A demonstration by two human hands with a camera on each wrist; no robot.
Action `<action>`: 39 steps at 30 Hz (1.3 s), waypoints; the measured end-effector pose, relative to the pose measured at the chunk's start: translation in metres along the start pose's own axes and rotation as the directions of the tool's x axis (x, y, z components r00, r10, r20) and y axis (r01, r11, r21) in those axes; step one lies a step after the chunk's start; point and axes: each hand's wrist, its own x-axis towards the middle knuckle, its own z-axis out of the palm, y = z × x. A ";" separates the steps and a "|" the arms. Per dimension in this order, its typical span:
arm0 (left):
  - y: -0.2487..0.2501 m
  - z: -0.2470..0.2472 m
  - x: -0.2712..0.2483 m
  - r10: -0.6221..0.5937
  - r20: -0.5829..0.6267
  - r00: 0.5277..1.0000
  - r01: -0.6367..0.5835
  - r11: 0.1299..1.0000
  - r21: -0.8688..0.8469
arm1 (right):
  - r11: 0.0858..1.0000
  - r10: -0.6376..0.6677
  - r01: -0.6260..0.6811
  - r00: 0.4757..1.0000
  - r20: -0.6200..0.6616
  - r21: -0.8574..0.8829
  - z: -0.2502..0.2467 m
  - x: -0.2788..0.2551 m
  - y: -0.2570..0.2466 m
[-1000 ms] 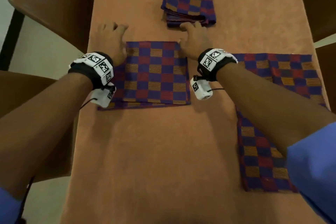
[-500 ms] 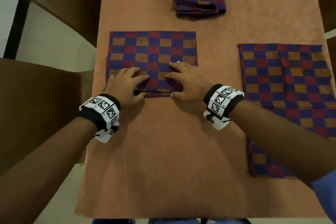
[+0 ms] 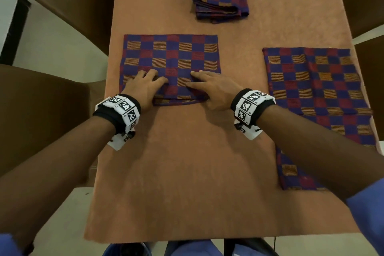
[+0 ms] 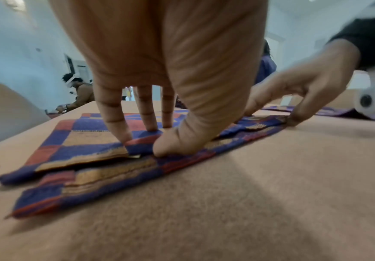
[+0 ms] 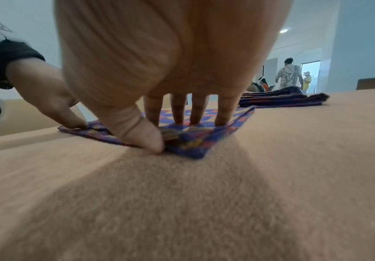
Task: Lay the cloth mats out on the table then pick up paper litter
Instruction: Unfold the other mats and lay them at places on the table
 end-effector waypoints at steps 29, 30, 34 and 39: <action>0.008 0.019 -0.147 0.022 -0.482 0.876 -0.010 1.000 0.028 | 0.915 -0.164 0.263 0.935 -0.313 0.306 0.007 -0.078 -0.051; 0.017 0.028 -0.163 0.015 -0.477 0.879 -0.007 1.000 0.017 | 0.911 -0.205 0.292 0.934 -0.294 0.292 0.016 -0.087 -0.057; 0.060 0.073 -0.228 -0.066 -0.369 0.927 0.061 0.998 -0.026 | 0.862 -0.351 0.393 0.918 -0.183 0.320 0.053 -0.127 -0.083; 0.105 0.109 -0.278 -0.169 -0.235 0.957 0.148 0.984 -0.101 | 0.835 -0.431 0.404 0.902 -0.013 0.372 0.087 -0.160 -0.099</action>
